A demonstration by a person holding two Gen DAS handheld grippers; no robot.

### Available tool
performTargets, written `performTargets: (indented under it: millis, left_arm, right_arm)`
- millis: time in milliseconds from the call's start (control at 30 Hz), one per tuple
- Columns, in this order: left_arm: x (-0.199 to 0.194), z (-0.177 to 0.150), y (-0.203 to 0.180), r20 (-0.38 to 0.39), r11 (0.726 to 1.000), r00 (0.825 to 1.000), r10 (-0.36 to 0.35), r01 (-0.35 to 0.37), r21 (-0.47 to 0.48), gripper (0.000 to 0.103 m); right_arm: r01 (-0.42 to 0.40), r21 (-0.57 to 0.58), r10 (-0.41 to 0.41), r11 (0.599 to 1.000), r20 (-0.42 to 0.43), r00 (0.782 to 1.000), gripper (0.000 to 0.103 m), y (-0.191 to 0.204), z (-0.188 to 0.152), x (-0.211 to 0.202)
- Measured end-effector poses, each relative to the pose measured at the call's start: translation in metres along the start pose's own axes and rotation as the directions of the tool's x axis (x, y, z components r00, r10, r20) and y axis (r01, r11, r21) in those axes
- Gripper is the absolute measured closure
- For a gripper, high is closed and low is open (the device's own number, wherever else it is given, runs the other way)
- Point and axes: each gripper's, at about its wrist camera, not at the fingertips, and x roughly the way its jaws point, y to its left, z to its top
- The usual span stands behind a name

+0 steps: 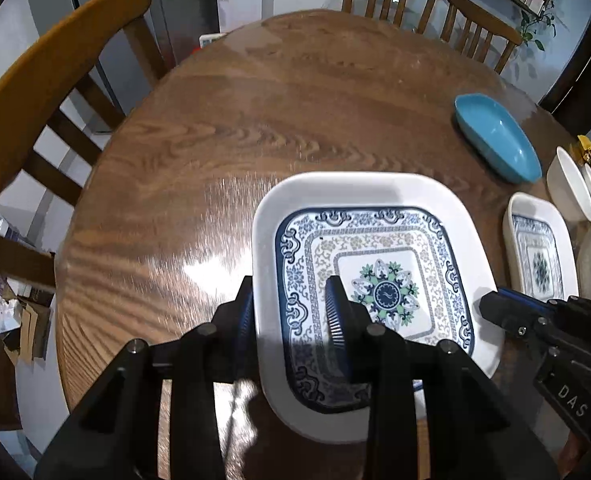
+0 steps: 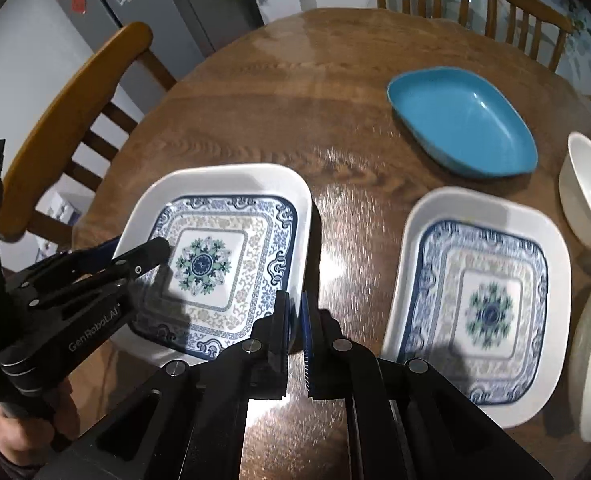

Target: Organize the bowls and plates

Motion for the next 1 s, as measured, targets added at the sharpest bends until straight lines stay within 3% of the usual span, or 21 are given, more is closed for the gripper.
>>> performTargets:
  millis: [300, 333, 367, 433, 667, 767, 900, 1000]
  left_arm:
    - [0.0, -0.004, 0.001, 0.005, 0.999, 0.999, 0.041, -0.041, -0.01, 0.067]
    - [-0.002, -0.008, 0.002, 0.009, 0.999, 0.999, 0.042, -0.042, -0.012, 0.061]
    - [-0.006, -0.01, 0.003, 0.02, 0.999, 0.998, 0.052, -0.052, -0.013, 0.047]
    - [-0.014, -0.008, 0.0, 0.047, 0.998, 0.997, 0.055, -0.055, -0.014, 0.034]
    - [-0.054, -0.007, -0.016, 0.137, 1.0, 0.99, 0.026, -0.028, 0.012, 0.024]
    - [-0.063, -0.01, -0.025, 0.144, 1.0, 0.99, -0.003, 0.0, 0.024, 0.018]
    - [-0.07, -0.014, -0.04, 0.139, 0.998, 0.99, -0.031, 0.024, 0.051, 0.015]
    - [-0.072, -0.018, -0.052, 0.128, 0.996, 0.99, -0.058, 0.049, 0.072, 0.015]
  right_arm:
    - [-0.001, -0.007, 0.001, 1.0, 0.008, 1.0, 0.095, 0.006, -0.01, 0.0]
    - [-0.012, -0.006, 0.012, 1.0, 0.021, 1.0, 0.095, 0.006, -0.01, -0.003]
    - [-0.013, -0.006, 0.013, 1.0, 0.039, 0.999, 0.095, 0.009, -0.011, -0.006]
    - [-0.007, -0.012, 0.008, 1.0, 0.079, 0.997, 0.095, 0.007, -0.014, -0.02]
    - [-0.004, 0.002, 0.004, 1.0, 0.166, 0.986, 0.093, -0.003, -0.024, -0.062]
    - [-0.011, 0.037, 0.003, 0.999, 0.187, 0.982, 0.085, -0.013, -0.03, -0.074]
    - [0.003, 0.1, -0.025, 0.995, 0.221, 0.975, 0.057, -0.034, -0.044, -0.09]
    - [0.006, 0.136, -0.038, 0.991, 0.235, 0.971, 0.055, -0.048, -0.053, -0.099]
